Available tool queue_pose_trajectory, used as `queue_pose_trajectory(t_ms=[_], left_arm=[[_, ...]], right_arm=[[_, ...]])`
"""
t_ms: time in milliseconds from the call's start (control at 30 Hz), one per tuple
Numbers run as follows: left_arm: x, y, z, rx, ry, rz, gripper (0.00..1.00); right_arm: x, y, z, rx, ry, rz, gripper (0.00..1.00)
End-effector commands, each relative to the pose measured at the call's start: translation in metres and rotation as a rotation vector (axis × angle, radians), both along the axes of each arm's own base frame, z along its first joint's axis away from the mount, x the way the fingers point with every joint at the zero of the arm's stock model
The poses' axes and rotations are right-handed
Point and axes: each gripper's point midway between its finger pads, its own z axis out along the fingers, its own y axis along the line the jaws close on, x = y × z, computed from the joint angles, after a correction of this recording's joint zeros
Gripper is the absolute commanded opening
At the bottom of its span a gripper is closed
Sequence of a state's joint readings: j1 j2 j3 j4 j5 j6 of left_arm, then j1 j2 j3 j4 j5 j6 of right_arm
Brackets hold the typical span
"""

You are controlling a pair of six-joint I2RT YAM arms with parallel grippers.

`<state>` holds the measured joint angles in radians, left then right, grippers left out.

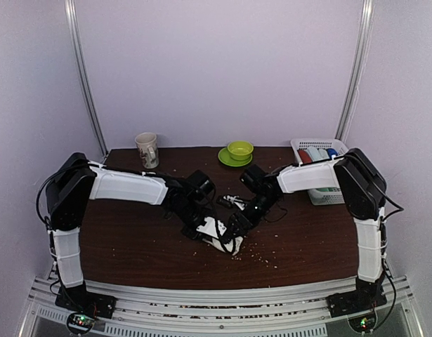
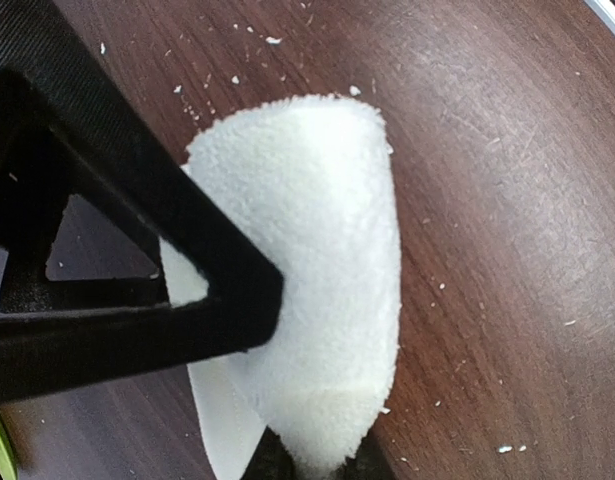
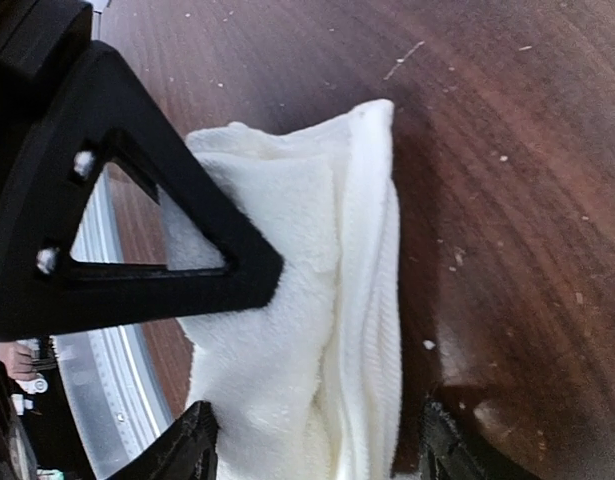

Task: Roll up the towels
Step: Roll the towel at the center of the board, then pick up the towel from the center of the board.

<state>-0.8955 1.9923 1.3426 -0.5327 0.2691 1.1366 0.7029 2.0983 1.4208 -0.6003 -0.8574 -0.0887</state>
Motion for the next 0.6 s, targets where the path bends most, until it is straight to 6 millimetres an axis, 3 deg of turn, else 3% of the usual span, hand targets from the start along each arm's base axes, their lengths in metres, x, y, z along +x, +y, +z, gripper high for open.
queue_pose_trajectory(t_ms=[0,200,400,567], left_arm=[[-0.025,0.043,-0.056,0.209,0.126,0.015,0.0],[-0.023,0.048,-0.064,0.25,0.143,0.046,0.0],[-0.019,0.047,-0.066,0.279,0.191,0.079,0.0],[-0.018,0.048,-0.068,0.29,0.216,0.089,0.0]], right_arm=[[-0.017,0.014,0.004,0.059,0.081,0.037,0.69],[-0.015,0.017,0.016,0.119,0.112,0.013,0.7],[-0.015,0.015,0.004,0.022,0.09,0.028,0.68],[-0.018,0.012,-0.008,-0.033,0.095,0.04,0.57]])
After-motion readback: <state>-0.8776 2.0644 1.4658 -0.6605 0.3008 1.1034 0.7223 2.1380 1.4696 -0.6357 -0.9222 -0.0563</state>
